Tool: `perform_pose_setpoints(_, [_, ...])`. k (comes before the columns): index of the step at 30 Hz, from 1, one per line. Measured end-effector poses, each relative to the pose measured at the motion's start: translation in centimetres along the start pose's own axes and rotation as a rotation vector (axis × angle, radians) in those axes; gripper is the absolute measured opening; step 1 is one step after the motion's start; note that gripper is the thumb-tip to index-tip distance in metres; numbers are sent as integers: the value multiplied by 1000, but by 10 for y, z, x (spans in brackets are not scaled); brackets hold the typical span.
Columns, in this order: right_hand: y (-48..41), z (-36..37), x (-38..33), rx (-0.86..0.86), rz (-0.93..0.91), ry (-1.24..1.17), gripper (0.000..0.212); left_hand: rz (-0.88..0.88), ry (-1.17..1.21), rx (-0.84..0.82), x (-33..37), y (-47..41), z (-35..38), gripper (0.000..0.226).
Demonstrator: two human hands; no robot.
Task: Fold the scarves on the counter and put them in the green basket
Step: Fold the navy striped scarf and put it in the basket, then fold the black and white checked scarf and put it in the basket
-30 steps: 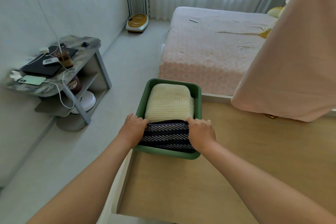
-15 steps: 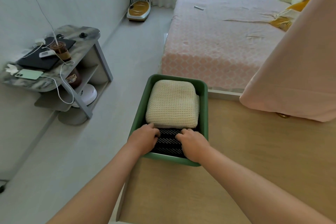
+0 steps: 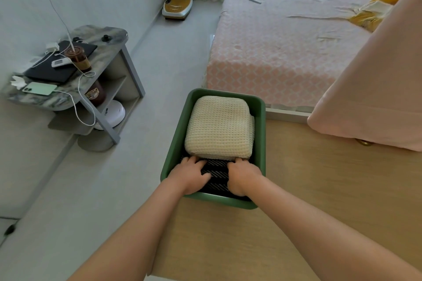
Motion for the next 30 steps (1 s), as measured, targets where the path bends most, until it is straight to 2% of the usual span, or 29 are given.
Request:
perform_pose_setpoints(2, [6, 1, 1, 54, 1, 53, 53, -19, 78, -82, -2, 2, 8, 65])
perform_pose_setpoints(5, [11, 4, -1, 25, -34, 43, 51, -33, 79, -121, -1, 2, 7, 70])
perform_pose_setpoints(8, [24, -13, 2, 54, -104, -141, 49, -19, 102, 29, 4, 9, -10, 63])
perform_pose_setpoints(13, [73, -59, 45, 288, -145, -575, 30, 102, 229, 316, 45, 31, -55, 39])
perform_pose_setpoints(16, [104, -75, 91, 415, -102, -734, 25, 227, 266, 419, 101, 39, -79, 25])
perform_pose_setpoints(21, [150, -72, 186, 511, -1, -770, 26, 381, 290, 482, 217, 43, -94, 20])
perform_pose_setpoints(26, [190, -40, 316, 579, 137, -816, 25, 449, 242, 408, 348, 18, -65, 22])
perform_pose_setpoints(30, [229, 3, 446, 599, 231, -839, 26, 510, 258, 340, 472, -7, -17, 13])
Point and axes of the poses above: each hand's wrist, its own y-axis away from the middle knuckle, its own z-axis out of the palm, x = y × z, the point moved 9 cm from there along -y, towards the middle knuckle, and after that the axes turned 6 degrees about z, right-handed, at the moved point
